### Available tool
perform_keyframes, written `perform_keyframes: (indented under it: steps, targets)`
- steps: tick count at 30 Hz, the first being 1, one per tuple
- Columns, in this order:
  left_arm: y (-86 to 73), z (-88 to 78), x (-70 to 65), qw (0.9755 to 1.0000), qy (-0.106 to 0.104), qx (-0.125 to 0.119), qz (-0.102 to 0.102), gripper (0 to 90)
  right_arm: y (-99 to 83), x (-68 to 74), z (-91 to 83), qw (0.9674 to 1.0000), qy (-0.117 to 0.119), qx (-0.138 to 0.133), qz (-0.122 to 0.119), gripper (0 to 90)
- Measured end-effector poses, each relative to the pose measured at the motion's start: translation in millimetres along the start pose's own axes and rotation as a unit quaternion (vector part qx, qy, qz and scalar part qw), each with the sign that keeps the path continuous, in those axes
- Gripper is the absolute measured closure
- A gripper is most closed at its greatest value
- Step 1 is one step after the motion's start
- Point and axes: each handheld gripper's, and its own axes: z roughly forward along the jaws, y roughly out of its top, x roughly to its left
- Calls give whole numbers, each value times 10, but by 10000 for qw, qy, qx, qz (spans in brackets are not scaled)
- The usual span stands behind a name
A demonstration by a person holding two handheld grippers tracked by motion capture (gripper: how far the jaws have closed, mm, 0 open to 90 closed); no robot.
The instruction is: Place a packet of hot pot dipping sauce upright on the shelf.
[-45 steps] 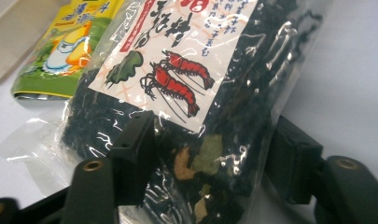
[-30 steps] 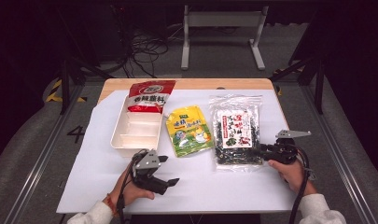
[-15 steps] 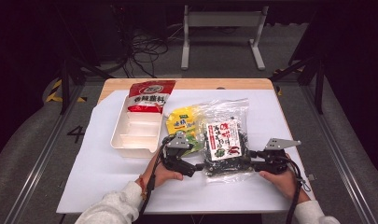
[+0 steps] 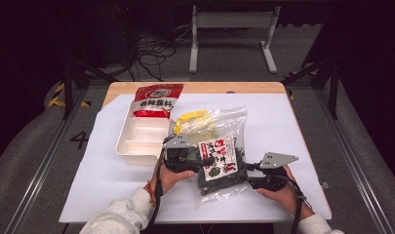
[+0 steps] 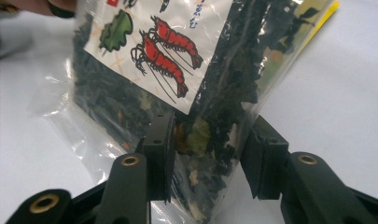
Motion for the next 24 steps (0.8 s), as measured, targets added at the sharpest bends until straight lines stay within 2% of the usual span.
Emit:
perform_keyframes:
  steps: [3, 4, 6, 9, 11, 18, 21, 24]
  targets:
    - [30, -62, -34, 9999, -60, -48, 121, 660, 20, 16, -10, 10000, 20, -82, 21, 595]
    - [42, -90, -69, 9996, -160, -91, 209, 660, 20, 16, -10, 10000, 20, -82, 21, 595]
    - [66, -141, -123, 9990, -302, -142, 291, 725, 36, 34, -25, 9999, 1, -120, 5, 592]
    - [111, -214, -205, 9979, -359, -198, 511, 780, 57, 63, -58, 9998, 11, -208, 29, 570]
    - [135, -260, -238, 9971, -370, -208, 634, 788, 77, 93, -83, 9997, -20, -245, 63, 537]
    - [173, -383, -265, 9957, -406, -402, 728, 798, 64, 125, -196, 9995, -83, -207, 200, 379]
    - [184, -404, -280, 9955, -410, -404, 751, 799, 36, 133, -227, 9997, -88, -154, 194, 356]
    - [216, -443, -297, 9947, -364, -462, 848, 799, -19, 130, -271, 9995, -203, -76, 247, 322]
